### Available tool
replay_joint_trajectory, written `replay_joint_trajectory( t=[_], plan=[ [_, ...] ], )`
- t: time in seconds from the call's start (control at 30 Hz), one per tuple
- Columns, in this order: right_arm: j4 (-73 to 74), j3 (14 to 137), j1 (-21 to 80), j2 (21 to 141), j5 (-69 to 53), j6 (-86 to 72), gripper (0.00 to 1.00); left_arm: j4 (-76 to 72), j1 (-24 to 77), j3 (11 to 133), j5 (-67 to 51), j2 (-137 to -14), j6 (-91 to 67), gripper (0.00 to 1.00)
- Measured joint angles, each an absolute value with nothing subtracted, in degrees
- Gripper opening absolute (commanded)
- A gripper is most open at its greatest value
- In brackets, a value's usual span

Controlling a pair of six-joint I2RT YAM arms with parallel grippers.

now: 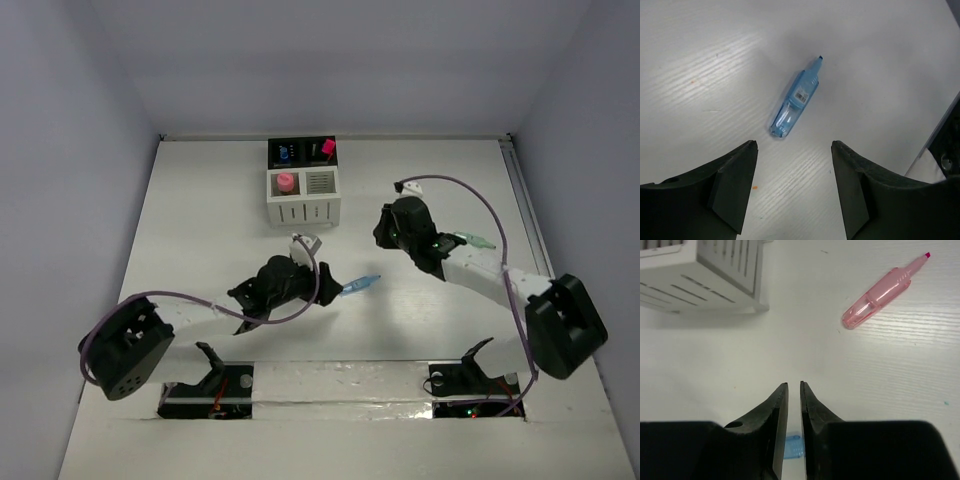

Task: Sort the stationery into containers
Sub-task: Pick up the pen from the center of the board.

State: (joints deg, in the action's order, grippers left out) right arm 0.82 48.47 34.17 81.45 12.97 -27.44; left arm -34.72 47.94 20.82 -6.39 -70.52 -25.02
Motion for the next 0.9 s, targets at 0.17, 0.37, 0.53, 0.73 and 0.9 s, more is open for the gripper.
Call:
replay_joint_trajectory(
  t=[0.17,0.37,0.53,0.73,0.9],
  plan=[
    [2.33,46.83,33.8,72.71,10.92,-27.9,0.23,-33.1,51.99,23.2,-5.28,-77.32,-24.36,0.64],
    [2.04,44.82,33.32,69.12,7.46,-27.62,0.23,-30.02,53.32,27.44,-1.43,-83.5,-21.34,0.64],
    [2.0,42.0,33.04,68.29,5.58,-27.11,0.23,-28.95,54.54,33.17,0.95,-90.15,-17.32,0.59],
    [0.99,41.3,32.62,67.88,4.71,-26.76,0.23,-28.75,57.47,38.81,3.95,-96.05,-13.28,0.41],
    [0.84,40.62,32.36,66.02,4.71,-26.74,0.25,-28.27,58.81,39.81,6.5,-97.12,-12.23,0.39]
  ],
)
